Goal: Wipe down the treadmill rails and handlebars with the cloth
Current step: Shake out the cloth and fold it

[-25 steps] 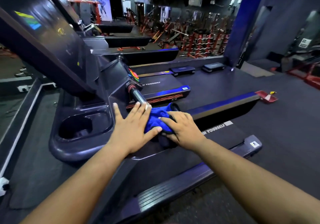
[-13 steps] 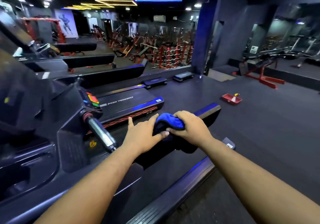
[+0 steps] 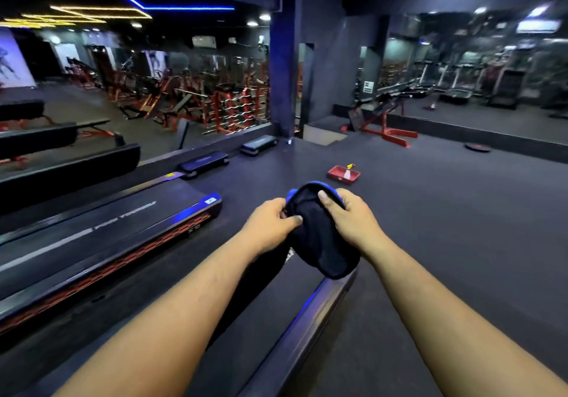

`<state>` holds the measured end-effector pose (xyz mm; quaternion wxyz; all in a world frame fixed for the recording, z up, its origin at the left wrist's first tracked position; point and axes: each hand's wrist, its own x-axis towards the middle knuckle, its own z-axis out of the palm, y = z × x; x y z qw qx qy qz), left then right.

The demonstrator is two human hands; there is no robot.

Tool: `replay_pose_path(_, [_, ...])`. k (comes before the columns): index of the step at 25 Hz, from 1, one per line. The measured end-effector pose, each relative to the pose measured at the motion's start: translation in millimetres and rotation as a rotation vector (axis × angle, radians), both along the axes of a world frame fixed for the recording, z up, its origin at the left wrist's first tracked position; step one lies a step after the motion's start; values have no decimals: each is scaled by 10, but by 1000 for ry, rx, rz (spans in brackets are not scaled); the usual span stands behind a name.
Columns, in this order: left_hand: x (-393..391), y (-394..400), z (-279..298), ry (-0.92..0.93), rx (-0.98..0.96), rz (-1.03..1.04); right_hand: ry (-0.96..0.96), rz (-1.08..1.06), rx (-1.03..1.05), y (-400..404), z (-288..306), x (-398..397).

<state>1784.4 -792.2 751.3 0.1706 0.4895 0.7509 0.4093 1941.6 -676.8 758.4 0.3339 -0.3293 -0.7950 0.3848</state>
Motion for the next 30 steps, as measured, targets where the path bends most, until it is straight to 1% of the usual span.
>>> replay_pose_path(3, [76, 648, -1, -36, 14, -7, 35, -94, -52, 594, -27, 179])
replay_pose_path(6, [136, 1302, 24, -50, -10, -43, -27, -197, -32, 1221, -36, 421])
replay_pose_path(9, [76, 1923, 3, -88, -101, -123, -100, -300, 76, 1799, -49, 594])
replay_pose_path(12, [-66, 2560, -41, -101, -242, -242, -85, -379, 14, 2344, -22, 611])
replay_pose_path(16, [-252, 3359, -16, -128, -424, -449, -16, -392, -64, 2935, 64, 527])
replay_pose_path(18, [-319, 3717, 14, -102, -408, -490, 0, -320, -112, 3179, 131, 568])
replay_pose_path(21, [-433, 4287, 23, -78, -232, -493, -1, -220, -149, 3631, 189, 772])
replay_pose_path(22, [-467, 4489, 15, -34, -184, -488, 4, -213, -163, 3796, 193, 846])
replay_pose_path(23, [-517, 4655, 6, 82, -161, -474, 6, -214, -172, 3945, 173, 903])
replay_pose_path(25, [-551, 5054, -16, 426, -205, -443, 9, -239, -199, 4308, 101, 1001])
replay_pose_path(26, [-551, 5238, -37, 529, -244, -437, 18, -258, -211, 4484, 66, 1031])
replay_pose_path(27, [-533, 5433, -73, 559, -284, -435, 35, -273, -224, 4689, 11, 1070])
replay_pose_path(28, [-485, 5677, -130, 546, -309, -430, 60, -291, -238, 4946, -52, 1124])
replay_pose_path(29, [-434, 5918, -199, 505, -320, -416, 83, -304, -249, 5203, -125, 1180])
replay_pose_path(30, [-361, 6158, -264, 410, -309, -396, 105, -327, -264, 5458, -187, 1240])
